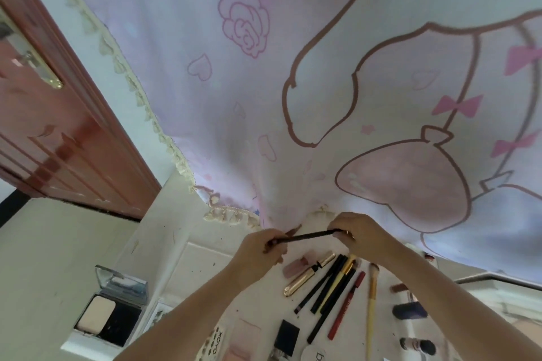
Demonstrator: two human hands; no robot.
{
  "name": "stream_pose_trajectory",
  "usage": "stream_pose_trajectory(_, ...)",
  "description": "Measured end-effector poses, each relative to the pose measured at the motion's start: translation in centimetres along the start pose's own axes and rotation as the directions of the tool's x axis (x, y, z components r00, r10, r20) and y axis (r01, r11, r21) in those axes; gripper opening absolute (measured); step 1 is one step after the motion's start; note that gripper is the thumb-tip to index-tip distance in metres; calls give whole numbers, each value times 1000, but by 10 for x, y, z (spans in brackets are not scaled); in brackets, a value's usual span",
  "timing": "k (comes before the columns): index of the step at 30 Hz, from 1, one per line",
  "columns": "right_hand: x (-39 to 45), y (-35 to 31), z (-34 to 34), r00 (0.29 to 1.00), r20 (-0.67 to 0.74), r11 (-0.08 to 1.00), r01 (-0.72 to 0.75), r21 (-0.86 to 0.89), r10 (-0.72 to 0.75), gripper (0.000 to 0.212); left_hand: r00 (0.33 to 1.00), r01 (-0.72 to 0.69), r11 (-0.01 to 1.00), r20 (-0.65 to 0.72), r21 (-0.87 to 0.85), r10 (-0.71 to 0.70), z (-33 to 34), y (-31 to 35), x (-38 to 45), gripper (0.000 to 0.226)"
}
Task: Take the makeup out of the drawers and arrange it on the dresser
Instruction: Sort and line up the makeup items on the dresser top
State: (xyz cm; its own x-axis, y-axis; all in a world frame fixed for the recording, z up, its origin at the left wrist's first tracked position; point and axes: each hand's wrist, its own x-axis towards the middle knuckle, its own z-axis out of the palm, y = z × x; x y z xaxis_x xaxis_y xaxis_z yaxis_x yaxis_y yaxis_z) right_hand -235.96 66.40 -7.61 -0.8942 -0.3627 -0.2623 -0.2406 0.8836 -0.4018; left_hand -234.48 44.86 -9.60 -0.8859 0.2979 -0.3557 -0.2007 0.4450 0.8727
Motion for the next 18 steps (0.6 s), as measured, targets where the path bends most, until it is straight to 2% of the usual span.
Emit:
stream_pose_trajectory(2, -16, -19, -16, 996, -90, 996, -15, 87, 23, 24, 999, -22, 983, -49, -184, 13, -13, 21, -7, 16)
stream_pose_trajectory(4, -32, -36, -30, 977, -193, 972, -42, 233, 88, 14, 997, -46, 904, -78, -426, 14, -25, 41, -13, 19)
stream_pose_trajectory(5, -39, -45, -35, 962, -237, 941, -52, 335, 138, 13, 997, -45, 823, -80, -566, -1, -30, 50, -17, 22)
stream_pose_trajectory(7, -51, -60, -40, 929, -295, 854, -41, 518, 223, 21, 998, -21, 597, -51, -802, -34, -35, 67, -23, 27)
stream_pose_trajectory(8, -55, -67, -41, 913, -320, 824, -30, 566, 253, 22, 999, -13, 503, -35, -864, -33, -35, 75, -26, 31)
stream_pose_trajectory(9, -57, -72, -42, 898, -347, 798, -9, 603, 272, 23, 1000, -13, 452, -23, -892, -17, -34, 82, -28, 34)
stream_pose_trajectory(11, -61, -81, -44, 868, -395, 748, 42, 663, 301, 24, 999, -28, 459, -12, -888, 38, -30, 95, -31, 32)
stream_pose_trajectory(14, -67, -87, -49, 829, -450, 699, 105, 708, 331, 25, 996, -62, 540, -19, -839, 85, -30, 110, -34, 23)
stream_pose_trajectory(16, -73, -87, -54, 796, -497, 702, 133, 699, 344, 28, 995, -68, 646, -7, -760, 96, -37, 114, -35, 20)
stream_pose_trajectory(18, -81, -87, -61, 788, -517, 757, 102, 646, 334, 30, 993, -68, 785, 31, -616, 111, -46, 116, -37, 18)
